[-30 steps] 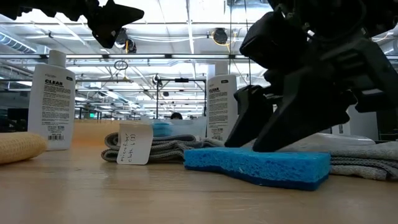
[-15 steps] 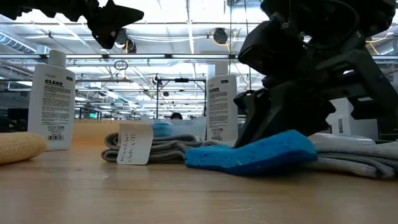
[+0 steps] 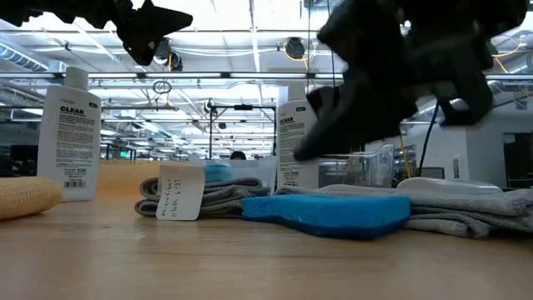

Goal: Pick & Place Kitchen Items
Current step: Put the blue sponge into the left transparent bin

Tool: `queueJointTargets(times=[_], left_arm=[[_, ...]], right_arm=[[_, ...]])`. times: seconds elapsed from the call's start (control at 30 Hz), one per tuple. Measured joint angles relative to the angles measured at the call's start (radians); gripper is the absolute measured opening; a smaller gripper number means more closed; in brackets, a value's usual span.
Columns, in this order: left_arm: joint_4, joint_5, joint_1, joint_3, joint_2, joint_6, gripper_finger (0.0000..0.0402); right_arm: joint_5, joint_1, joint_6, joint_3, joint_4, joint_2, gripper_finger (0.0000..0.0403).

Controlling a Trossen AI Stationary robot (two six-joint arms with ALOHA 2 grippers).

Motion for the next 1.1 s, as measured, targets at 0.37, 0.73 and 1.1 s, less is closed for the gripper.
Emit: queueJointTargets(times=[0.37,0.73,1.1], left_arm=[[0.001,0.000,0.000,0.000,0.000,-0.003,0.0237],[0.013,0.000,0.000,0.000,0.000,0.001,0.0237],[0.012,0.000,0.000,0.000,0.000,0.001,0.0237]], right_arm=[[-0.026,0.020,0.079,0.000,0.013,-0.075,0.0061],[-0.054,0.003,0.126,0.003,0.073,0.138,0.0279],[-0.061,-0.039,0.195,0.004,-0.030,0.181,0.0150]])
